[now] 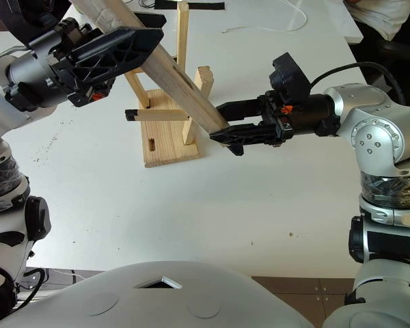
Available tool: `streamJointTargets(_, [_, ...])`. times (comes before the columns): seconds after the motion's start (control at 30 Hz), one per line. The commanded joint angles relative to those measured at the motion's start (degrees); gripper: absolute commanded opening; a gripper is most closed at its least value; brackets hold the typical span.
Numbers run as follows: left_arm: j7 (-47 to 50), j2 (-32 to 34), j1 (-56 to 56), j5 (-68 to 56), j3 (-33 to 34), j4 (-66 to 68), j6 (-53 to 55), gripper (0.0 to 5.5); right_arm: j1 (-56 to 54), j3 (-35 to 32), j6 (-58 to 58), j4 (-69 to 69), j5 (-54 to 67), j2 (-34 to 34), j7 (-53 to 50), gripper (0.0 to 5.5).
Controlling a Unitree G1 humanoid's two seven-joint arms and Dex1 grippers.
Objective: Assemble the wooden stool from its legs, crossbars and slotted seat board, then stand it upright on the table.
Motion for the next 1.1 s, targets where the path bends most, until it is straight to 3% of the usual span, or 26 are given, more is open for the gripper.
streamJointTargets(0.03, [3.24,0.88,1.84,1.10,2.58,-1.48,-2.45,2.05,0.84,-2.67,-0.56,0.71,0.04,1.52,-4.40,2.95])
streamJointTargets(0.17, [5.98,2.31,4.18,2.56,5.55,-2.92,-4.53,2.05,4.70,-7.99,-1.76,-1.73,1.09,4.83,-13.18,3.54])
streamJointTargets(0.27, [3.38,10.14,5.05,6.18,13.44,-0.39,-6.11,2.05,8.58,-17.68,-1.94,-3.76,5.08,7.28,-22.13,4.04])
streamJointTargets(0.37, [-3.86,20.40,6.04,12.69,19.88,4.32,-7.31,2.04,10.22,-25.82,-2.79,-3.16,8.38,8.70,-29.51,4.08])
streamJointTargets(0.5, [-11.48,26.16,8.17,20.47,21.68,8.82,-10.69,2.04,8.73,-27.07,-4.69,-1.40,8.06,9.06,-32.51,4.08])
streamJointTargets(0.63, [-14.10,20.85,17.34,25.00,20.93,5.49,-14.29,2.04,4.25,-23.87,-6.40,2.13,6.69,9.13,-32.03,4.08])
streamJointTargets(0.77, [-13.57,10.08,26.20,31.14,14.66,2.93,-21.11,2.04,-0.59,-19.80,-8.13,7.78,3.50,8.77,-29.85,4.08])
streamJointTargets(0.87, [-13.98,5.02,26.70,35.76,11.07,6.54,-25.85,2.04,-2.91,-17.49,-9.49,12.21,0.31,7.74,-27.78,4.08])
streamJointTargets(1.1, [-18.04,2.67,29.82,42.85,4.27,7.19,-30.57,2.04,-5.43,-15.91,-12.27,17.93,-4.43,6.74,-24.81,4.08])
